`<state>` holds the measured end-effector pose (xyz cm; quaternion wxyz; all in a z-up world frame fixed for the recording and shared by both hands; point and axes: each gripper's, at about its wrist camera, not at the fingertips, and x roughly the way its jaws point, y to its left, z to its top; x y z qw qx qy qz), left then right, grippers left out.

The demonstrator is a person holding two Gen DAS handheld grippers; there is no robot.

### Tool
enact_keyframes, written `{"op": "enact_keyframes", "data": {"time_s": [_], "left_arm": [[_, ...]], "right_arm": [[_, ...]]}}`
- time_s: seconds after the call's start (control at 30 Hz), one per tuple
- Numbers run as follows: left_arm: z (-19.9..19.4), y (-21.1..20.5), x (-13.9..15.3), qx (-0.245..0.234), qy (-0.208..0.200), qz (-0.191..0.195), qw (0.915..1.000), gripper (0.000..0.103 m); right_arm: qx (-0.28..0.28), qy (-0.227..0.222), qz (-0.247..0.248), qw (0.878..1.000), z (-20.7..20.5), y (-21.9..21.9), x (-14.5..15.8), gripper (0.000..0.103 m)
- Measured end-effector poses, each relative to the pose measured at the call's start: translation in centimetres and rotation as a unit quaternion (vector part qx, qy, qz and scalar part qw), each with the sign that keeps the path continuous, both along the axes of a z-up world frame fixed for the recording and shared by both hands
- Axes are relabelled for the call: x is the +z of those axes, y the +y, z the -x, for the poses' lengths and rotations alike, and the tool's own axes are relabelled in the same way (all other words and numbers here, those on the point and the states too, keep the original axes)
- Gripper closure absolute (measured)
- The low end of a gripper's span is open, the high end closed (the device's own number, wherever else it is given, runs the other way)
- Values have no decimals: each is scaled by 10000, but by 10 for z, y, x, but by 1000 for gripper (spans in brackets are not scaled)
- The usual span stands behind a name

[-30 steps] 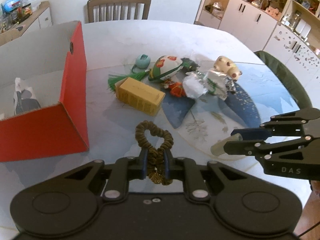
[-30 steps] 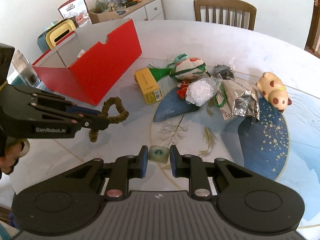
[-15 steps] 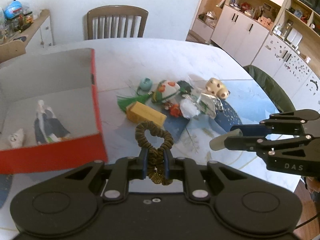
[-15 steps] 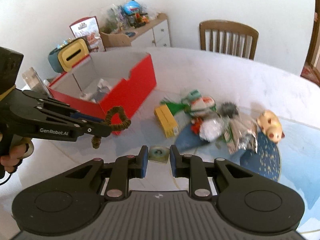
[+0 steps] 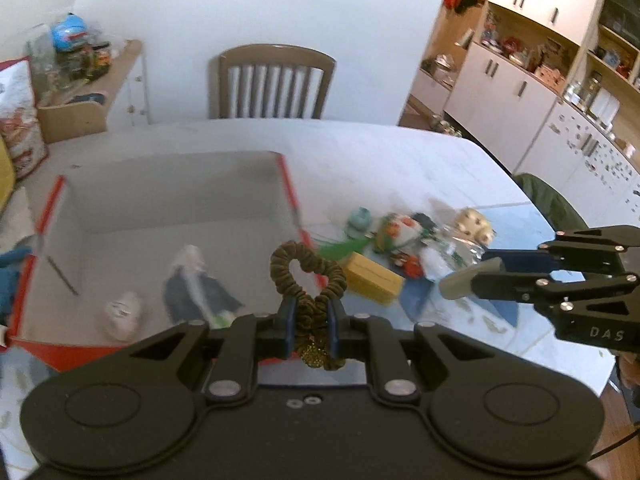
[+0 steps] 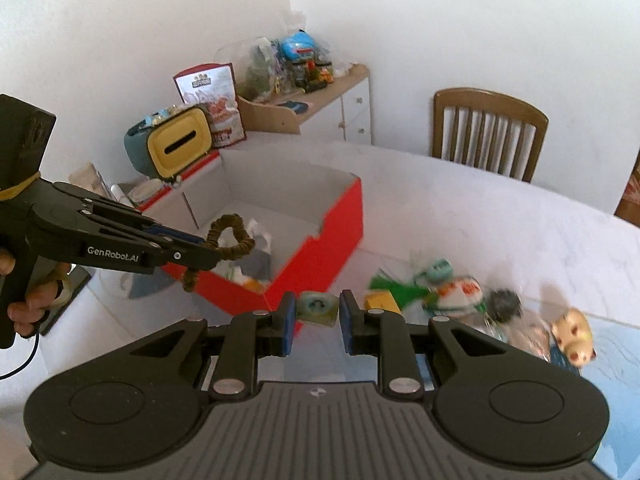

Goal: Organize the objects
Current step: 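Lift the bracelet and soap and carry both over the cardboard box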

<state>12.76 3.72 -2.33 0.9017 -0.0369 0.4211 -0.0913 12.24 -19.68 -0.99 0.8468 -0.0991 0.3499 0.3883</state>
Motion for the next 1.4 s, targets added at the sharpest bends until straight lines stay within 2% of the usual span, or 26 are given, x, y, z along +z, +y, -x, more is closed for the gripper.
{"op": "enact_keyframes", "data": {"time_s": [0.3,0.47,0.6,0.9,1.03,1.4], "left_arm": [[-15,64,3,450,-19,-168,9988,89],[-29,96,-6,681,99,-217,9974,89],[-41,114,-15,693,211,-273,9970,89],[-71,129,-35,560,384,-573,9960,89],[-88,131,-48,481,580,-609,9953,89],[-123,125,-77,309,986,-791,9915,89]], "right_arm": [[66,-145,-24,9999,-15,57,10,81],[93,-128,-21,9999,-25,90,2,81],[126,-177,198,9996,-32,119,-11,81],[19,-92,678,9977,-51,169,-51,81],[-10,-28,871,9962,-57,185,-67,81],[19,86,1217,9925,-63,206,-93,81]]}}
